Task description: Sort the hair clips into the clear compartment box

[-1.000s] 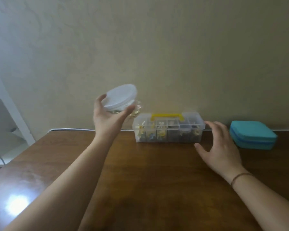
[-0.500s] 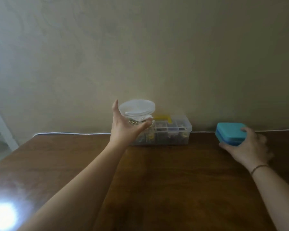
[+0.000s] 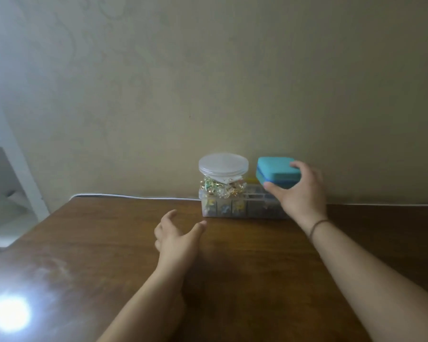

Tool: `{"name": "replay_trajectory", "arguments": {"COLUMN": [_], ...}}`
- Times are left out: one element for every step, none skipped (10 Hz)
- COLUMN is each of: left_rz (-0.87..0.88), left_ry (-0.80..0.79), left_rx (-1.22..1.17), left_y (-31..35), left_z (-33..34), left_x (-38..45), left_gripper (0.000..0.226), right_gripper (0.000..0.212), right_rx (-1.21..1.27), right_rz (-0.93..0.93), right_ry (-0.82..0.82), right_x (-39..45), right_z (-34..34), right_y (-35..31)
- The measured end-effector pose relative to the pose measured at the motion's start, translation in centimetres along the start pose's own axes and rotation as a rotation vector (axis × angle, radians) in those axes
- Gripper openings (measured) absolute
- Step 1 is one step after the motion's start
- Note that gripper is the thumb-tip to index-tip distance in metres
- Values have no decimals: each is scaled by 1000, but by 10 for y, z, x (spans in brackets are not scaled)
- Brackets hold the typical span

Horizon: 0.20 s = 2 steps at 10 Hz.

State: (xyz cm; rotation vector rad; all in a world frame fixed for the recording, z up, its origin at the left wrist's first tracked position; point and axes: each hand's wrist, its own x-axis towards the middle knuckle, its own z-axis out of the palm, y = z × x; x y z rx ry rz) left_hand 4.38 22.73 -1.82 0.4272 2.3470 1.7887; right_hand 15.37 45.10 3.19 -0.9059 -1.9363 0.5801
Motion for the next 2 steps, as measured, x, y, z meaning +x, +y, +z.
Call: {"name": "replay_trajectory", "arguments": {"left_rz": [-14,13], "left_ry": [-28,-74], "left_rx": [-26,-57], "left_y": [6,3], "left_z": [-6,-15], "left_x": [-16,-37], "left_gripper": [61,40], "right_gripper": [79,91], "right_rx": [-144,-209], "right_rz": [18,6], "right_ry": [-47,-185], "right_x": [-3,-7], "right_z": [15,9], "right_y": [-8,-4]}}
